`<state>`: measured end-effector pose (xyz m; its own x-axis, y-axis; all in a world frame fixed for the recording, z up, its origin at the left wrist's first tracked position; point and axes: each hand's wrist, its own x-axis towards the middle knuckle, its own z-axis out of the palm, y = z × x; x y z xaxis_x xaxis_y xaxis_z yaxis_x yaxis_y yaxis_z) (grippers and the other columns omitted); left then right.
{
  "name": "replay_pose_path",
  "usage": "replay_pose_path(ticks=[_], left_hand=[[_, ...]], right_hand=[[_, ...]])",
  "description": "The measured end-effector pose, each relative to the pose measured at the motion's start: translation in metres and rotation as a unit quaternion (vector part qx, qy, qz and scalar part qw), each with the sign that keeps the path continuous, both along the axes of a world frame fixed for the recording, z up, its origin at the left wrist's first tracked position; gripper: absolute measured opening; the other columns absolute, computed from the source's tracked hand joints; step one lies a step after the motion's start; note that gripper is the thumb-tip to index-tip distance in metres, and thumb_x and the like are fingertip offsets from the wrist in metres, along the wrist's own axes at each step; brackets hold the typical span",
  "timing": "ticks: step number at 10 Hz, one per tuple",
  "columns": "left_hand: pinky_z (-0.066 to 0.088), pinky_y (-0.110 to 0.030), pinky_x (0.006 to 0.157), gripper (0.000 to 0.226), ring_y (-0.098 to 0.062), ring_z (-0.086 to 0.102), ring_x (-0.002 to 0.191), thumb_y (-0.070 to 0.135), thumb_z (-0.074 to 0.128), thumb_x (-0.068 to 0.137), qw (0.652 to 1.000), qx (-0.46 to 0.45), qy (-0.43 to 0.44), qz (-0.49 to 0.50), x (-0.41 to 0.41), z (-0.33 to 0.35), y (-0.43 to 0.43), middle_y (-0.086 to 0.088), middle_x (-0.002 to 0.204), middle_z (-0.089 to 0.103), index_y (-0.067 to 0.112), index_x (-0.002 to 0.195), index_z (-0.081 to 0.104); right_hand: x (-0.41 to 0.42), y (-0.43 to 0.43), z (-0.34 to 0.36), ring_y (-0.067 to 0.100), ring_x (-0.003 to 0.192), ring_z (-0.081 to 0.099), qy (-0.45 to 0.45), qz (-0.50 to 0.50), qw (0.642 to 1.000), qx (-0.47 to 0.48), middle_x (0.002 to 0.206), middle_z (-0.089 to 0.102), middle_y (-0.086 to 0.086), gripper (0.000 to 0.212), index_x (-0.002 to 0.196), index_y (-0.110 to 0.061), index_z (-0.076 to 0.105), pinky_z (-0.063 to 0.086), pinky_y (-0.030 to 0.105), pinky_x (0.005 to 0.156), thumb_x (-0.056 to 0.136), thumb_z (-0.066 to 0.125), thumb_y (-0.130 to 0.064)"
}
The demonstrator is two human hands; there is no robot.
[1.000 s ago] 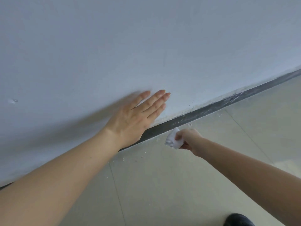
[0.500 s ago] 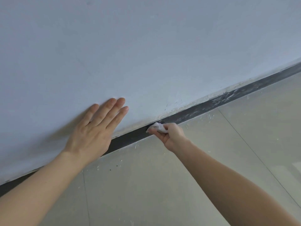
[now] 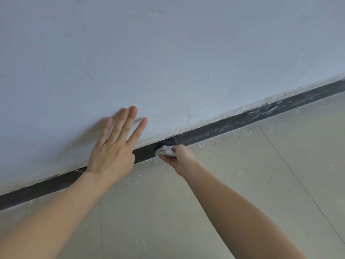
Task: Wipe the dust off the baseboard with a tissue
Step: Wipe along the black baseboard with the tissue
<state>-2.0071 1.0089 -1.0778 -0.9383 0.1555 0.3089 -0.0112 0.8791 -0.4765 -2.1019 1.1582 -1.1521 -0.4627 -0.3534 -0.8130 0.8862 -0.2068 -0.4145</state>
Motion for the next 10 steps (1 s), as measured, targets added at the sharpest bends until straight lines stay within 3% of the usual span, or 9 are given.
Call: replay_pose_path(ticks=[1,3,4,5,6,7,8,9,10], left_hand=[[-0.006,-0.041,0.118,0.098,-0.024,-0.009,0.148,0.004,0.057,0.064,1.0,-0.007,-0.012,0.014,0.003,0.003,0.005,-0.013,0.16,-0.005,0.016,0.152,0.017],[-0.009,-0.04,0.119,0.108,-0.024,-0.011,0.148,0.002,0.055,0.064,0.999,-0.034,-0.028,0.002,0.0,0.006,0.001,-0.01,0.16,-0.013,0.023,0.155,0.0],[-0.007,-0.041,0.119,0.099,-0.024,-0.008,0.148,0.004,0.041,0.068,0.997,-0.062,-0.029,-0.045,-0.011,0.012,0.001,-0.01,0.16,-0.011,0.023,0.155,-0.002],[-0.012,-0.04,0.119,0.1,-0.021,-0.012,0.148,0.003,0.042,0.068,0.991,-0.081,-0.043,-0.1,-0.033,0.028,0.007,-0.007,0.16,-0.015,0.023,0.155,-0.002],[-0.012,-0.039,0.119,0.101,-0.021,-0.015,0.147,0.003,0.047,0.066,0.992,-0.079,-0.026,-0.096,-0.049,0.046,0.023,-0.007,0.159,-0.018,0.02,0.155,0.003],[-0.008,-0.041,0.119,0.1,-0.022,-0.013,0.147,0.006,0.053,0.065,0.991,-0.088,-0.014,-0.101,-0.059,0.046,0.033,-0.008,0.159,-0.016,0.017,0.154,0.009],[-0.007,-0.039,0.119,0.099,-0.021,-0.013,0.148,0.007,0.055,0.066,0.989,-0.103,0.005,-0.104,-0.063,0.037,0.027,-0.007,0.16,-0.014,0.018,0.154,0.012],[-0.012,-0.038,0.119,0.099,-0.02,-0.015,0.147,0.01,0.055,0.068,0.991,-0.094,0.016,-0.09,-0.066,0.029,0.027,-0.005,0.16,-0.017,0.02,0.155,0.01],[-0.015,-0.039,0.118,0.092,-0.021,-0.016,0.147,0.011,0.047,0.072,0.989,-0.112,0.043,-0.088,-0.07,0.021,0.029,-0.008,0.16,-0.015,0.022,0.156,0.011]], right_hand=[[-0.03,0.021,-0.005,0.025,0.075,0.056,0.04,-0.046,0.998,0.032,0.127,0.048,0.022,0.037,0.131,0.002,0.041,0.059,0.03,0.052,0.095,0.035,0.003],[-0.066,0.087,0.005,0.025,0.061,0.061,0.032,-0.222,0.97,0.091,0.08,0.061,0.019,0.018,0.088,0.005,0.057,0.059,0.027,0.052,0.089,0.039,0.007],[-0.06,0.099,0.008,0.023,0.052,0.057,0.039,-0.301,0.94,0.156,0.065,0.064,0.013,0.027,0.075,0.0,0.06,0.053,0.027,0.051,0.087,0.038,-0.007],[-0.033,0.076,0.006,0.023,0.051,0.051,0.049,-0.209,0.964,0.158,0.059,0.06,0.01,0.028,0.067,-0.004,0.058,0.049,0.031,0.053,0.088,0.04,-0.006],[0.0,0.032,0.0,0.026,0.06,0.058,0.0,-0.037,0.996,0.08,0.086,0.062,0.021,0.016,0.096,0.0,0.058,0.055,0.034,0.063,0.092,0.043,-0.001],[0.004,0.011,0.0,0.031,0.076,0.063,-0.041,-0.027,0.999,0.016,0.111,0.059,0.027,0.028,0.12,0.008,0.05,0.057,0.035,0.078,0.092,0.046,0.005],[-0.021,0.025,-0.007,0.021,0.077,0.059,0.011,-0.053,0.998,0.024,0.134,0.049,0.022,0.044,0.136,0.002,0.039,0.057,0.033,0.075,0.093,0.043,0.003],[-0.059,0.06,-0.014,0.019,0.072,0.054,0.024,-0.131,0.989,0.059,0.119,0.049,0.017,0.03,0.123,-0.004,0.046,0.055,0.031,0.065,0.094,0.041,0.001],[-0.084,0.103,-0.011,0.018,0.07,0.053,0.06,-0.195,0.976,0.082,0.099,0.047,0.011,0.021,0.08,-0.012,0.043,0.053,0.029,0.064,0.094,0.039,0.003]])
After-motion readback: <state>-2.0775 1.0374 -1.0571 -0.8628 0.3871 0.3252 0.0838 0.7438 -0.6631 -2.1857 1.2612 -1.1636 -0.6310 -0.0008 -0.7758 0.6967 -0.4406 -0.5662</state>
